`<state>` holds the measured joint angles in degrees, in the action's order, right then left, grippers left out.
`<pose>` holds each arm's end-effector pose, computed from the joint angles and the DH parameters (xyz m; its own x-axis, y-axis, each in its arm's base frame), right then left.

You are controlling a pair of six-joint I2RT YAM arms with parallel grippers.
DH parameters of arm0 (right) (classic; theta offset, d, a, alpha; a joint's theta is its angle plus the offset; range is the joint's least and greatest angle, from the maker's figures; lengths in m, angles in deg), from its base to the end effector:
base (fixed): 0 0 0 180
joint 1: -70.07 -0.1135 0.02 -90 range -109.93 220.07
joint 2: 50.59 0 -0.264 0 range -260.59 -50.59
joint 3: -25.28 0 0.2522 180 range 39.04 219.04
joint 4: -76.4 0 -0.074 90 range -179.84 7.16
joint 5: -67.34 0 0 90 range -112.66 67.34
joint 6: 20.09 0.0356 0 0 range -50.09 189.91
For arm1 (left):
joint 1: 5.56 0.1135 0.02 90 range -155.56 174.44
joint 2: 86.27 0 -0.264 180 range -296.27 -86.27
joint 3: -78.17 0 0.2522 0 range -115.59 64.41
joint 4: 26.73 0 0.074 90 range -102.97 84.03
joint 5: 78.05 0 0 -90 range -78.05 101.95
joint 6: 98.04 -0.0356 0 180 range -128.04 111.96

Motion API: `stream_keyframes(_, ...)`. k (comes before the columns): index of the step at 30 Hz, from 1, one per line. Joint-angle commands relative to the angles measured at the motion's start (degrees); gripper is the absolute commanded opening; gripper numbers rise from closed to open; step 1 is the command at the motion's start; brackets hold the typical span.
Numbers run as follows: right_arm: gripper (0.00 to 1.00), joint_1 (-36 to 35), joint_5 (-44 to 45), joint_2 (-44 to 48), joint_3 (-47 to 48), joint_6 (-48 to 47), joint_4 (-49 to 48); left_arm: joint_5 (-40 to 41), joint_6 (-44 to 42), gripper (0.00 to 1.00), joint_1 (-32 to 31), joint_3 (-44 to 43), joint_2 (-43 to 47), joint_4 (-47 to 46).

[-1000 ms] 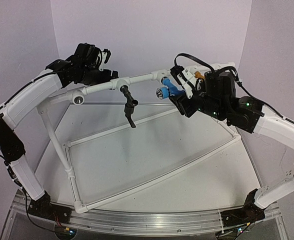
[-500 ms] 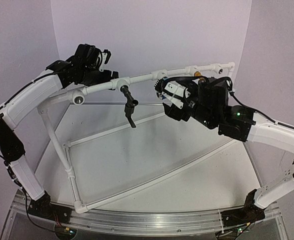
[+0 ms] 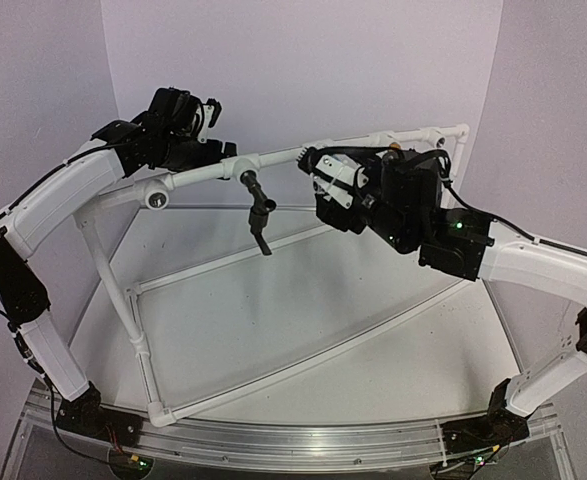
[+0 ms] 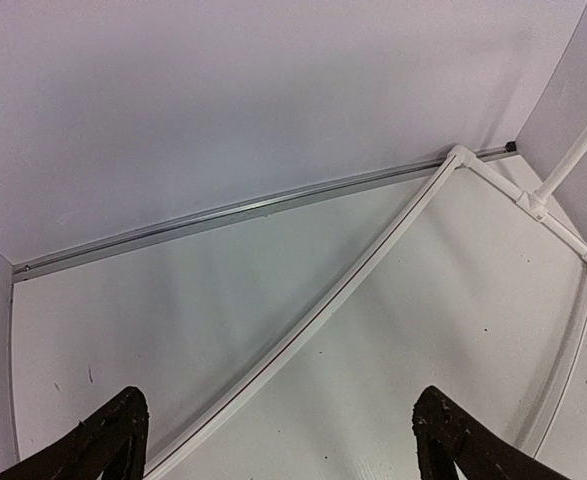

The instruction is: Install the water faucets

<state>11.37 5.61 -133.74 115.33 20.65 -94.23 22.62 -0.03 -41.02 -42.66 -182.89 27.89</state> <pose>0.1932 0.2853 0.4014 0.3693 -0.6771 -0.6366 -0.3477 0.5346 -0.7703 0.3088 -0.2119 0.4240 -0.4696 0.1663 -0.8671 0.3783 0.9253 -0.0274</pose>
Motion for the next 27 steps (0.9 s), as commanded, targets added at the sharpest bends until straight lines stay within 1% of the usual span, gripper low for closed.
stream_keyframes(1,0.84,-0.4,1.8,0.6,4.5,6.7,-4.4,-0.4,0.3,0.91,-0.5,0.0,2.6,-2.3)
stream_keyframes(6,0.84,-0.4,2.3,1.4,5.8,11.0,-3.6,-0.4,0.1,0.91,-0.5,-0.2,2.4,-2.2)
stream_keyframes(12,0.82,0.6,2.2,2.7,8.4,17.9,0.9,-0.4,-0.1,0.91,-0.6,-0.3,2.2,-2.2)
stream_keyframes(18,0.80,3.3,0.7,3.4,11.5,23.8,5.4,-0.5,-0.1,0.91,-0.5,-0.6,1.9,-2.1)
stream_keyframes(27,0.77,9.4,-2.7,4.3,11.4,27.2,11.8,-0.5,-0.4,0.91,-0.5,-1.6,1.3,-1.8)
